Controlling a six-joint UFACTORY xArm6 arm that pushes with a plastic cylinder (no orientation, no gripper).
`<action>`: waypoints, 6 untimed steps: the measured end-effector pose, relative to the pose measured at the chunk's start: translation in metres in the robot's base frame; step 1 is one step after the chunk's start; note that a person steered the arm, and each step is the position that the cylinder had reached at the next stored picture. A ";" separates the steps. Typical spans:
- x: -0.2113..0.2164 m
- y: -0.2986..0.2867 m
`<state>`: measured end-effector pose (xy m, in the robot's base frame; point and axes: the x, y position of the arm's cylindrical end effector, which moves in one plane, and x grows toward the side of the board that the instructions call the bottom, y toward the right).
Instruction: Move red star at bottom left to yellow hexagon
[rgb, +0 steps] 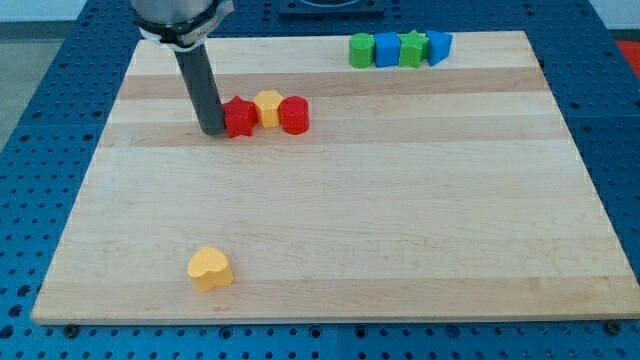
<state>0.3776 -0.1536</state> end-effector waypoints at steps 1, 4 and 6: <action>0.000 -0.008; -0.009 0.001; 0.006 -0.002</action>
<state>0.3836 -0.1556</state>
